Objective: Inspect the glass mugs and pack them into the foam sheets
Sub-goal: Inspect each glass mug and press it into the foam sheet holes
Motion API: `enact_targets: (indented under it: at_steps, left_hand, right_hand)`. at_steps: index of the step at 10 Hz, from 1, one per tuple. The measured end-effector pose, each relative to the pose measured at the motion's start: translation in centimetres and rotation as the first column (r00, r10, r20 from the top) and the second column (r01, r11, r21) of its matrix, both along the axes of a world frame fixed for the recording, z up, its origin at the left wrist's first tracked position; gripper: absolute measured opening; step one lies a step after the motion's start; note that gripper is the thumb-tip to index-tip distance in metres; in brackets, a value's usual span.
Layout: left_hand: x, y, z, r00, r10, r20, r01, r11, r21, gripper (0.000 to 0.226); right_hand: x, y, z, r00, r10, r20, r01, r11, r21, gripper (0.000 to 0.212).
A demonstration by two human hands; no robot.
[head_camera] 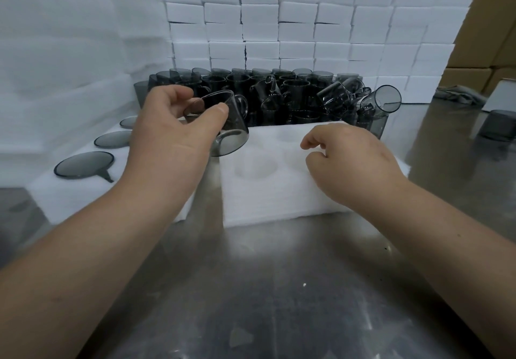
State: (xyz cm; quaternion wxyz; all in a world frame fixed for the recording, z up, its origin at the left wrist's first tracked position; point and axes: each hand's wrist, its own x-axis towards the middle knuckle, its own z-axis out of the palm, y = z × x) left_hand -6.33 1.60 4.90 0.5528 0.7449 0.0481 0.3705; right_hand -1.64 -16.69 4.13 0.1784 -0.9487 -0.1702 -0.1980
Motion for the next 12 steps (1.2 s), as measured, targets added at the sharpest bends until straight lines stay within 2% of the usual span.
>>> enact_targets:
  at_steps: [3, 4, 5, 7, 9, 11, 12]
  left_hand:
    - [-0.4, -0.7, -0.6, 0.994, -0.094, -0.053, 0.102, 0.98, 0.17, 0.034]
    - [-0.4, -0.8, -0.9, 0.994, -0.049, -0.1, 0.075, 0.959, 0.273, 0.036]
    - [-0.4, -0.8, -1.1, 0.996, -0.009, -0.085, 0.037, 0.939, 0.341, 0.041]
    - [-0.6, -1.0, -1.4, 0.997, -0.021, -0.076, 0.048, 0.926, 0.374, 0.044]
    - [-0.9, -1.4, -1.4, 0.999, 0.005, -0.053, 0.017, 0.914, 0.405, 0.031]
    - [-0.5, -1.9, -1.7, 0.999, 0.035, -0.02, -0.022, 0.896, 0.444, 0.042]
    - [0.0, -2.2, -1.8, 0.995, 0.07, -0.068, -0.029, 0.88, 0.475, 0.045]
  right_hand:
    - [-0.3, 0.2, 0.1, 1.0, 0.007, 0.026, -0.007, 1.0, -0.02, 0.036]
    - [-0.3, 0.3, 0.0, 1.0, 0.007, 0.024, -0.006, 1.0, -0.024, 0.035]
    - [-0.3, 0.2, 0.1, 1.0, 0.009, 0.029, -0.008, 1.0, -0.022, 0.036]
    - [-0.3, 0.3, 0.1, 0.999, 0.007, 0.036, -0.006, 1.0, -0.019, 0.036]
    - [-0.3, 0.3, 0.0, 0.999, 0.01, 0.042, -0.009, 1.0, -0.02, 0.035]
    - [-0.2, 0.4, -0.1, 0.999, 0.005, 0.047, -0.004, 1.0, -0.028, 0.035]
    - [-0.1, 0.5, -0.1, 0.999, 0.003, 0.051, -0.002, 1.0, -0.03, 0.034]
